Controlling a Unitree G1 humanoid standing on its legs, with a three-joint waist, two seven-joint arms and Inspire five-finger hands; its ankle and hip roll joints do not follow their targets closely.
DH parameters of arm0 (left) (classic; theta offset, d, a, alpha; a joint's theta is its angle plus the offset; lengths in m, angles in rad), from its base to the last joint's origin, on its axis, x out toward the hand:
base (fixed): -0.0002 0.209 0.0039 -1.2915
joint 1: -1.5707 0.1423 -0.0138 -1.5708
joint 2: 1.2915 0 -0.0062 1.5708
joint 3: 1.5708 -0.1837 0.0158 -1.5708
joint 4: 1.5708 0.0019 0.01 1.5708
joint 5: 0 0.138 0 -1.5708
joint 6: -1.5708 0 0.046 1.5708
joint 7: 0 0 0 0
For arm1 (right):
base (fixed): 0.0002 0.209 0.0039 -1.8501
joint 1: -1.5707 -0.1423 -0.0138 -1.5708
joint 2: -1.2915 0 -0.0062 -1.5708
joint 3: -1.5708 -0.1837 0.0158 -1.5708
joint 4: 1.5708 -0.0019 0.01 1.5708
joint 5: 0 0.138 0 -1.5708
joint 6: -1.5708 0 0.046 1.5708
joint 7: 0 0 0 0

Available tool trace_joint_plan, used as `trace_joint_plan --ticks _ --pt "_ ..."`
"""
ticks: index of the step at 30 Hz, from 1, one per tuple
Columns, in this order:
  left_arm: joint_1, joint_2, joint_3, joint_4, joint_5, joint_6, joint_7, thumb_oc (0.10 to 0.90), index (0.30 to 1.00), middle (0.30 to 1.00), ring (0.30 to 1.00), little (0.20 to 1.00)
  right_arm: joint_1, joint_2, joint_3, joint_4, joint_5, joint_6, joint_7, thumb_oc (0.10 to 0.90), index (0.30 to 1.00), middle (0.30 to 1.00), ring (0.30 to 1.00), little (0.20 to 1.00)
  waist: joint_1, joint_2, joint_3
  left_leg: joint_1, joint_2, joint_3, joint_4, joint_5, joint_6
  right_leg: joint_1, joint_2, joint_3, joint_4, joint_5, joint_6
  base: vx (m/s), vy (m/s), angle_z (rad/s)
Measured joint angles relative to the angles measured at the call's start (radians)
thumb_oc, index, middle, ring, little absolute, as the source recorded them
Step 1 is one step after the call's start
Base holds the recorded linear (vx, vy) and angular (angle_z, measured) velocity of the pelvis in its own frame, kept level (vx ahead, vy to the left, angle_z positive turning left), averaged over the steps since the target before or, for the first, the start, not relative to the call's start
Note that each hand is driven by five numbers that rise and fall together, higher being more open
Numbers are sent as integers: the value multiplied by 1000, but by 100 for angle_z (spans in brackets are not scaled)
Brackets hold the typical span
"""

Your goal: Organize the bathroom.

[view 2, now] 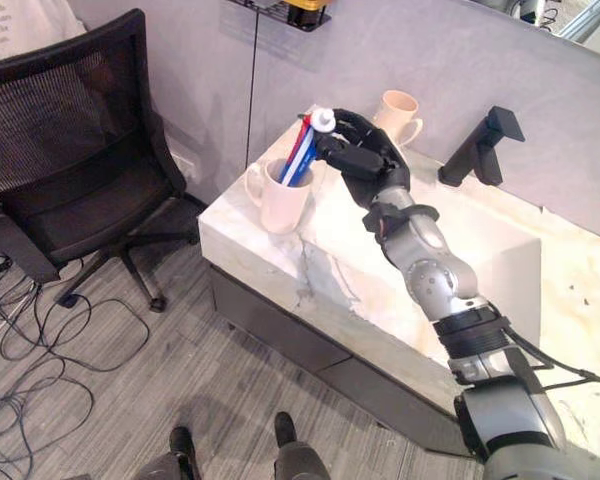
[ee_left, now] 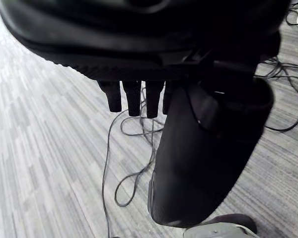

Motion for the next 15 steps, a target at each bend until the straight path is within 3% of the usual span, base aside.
trace_joint_plan --ticks 5,15 --pt "1 5 -4 1 -2 0 14 800 900 900 900 900 38 3 -15 -65 1 -1 4 400 300 300 300 300 -18 -5 4 -24 -6 21 65 -45 20 -18 -18 25 13 -12 8 -31 27 -11" --pt "1 8 -6 0 -9 -1 15 800 900 900 900 900 48 4 -24 -90 1 -1 25 400 300 300 300 300 -22 -7 5 -33 -6 38 86 -59 29 -33 -25 37 11 -13 18 -10 -14 -5"
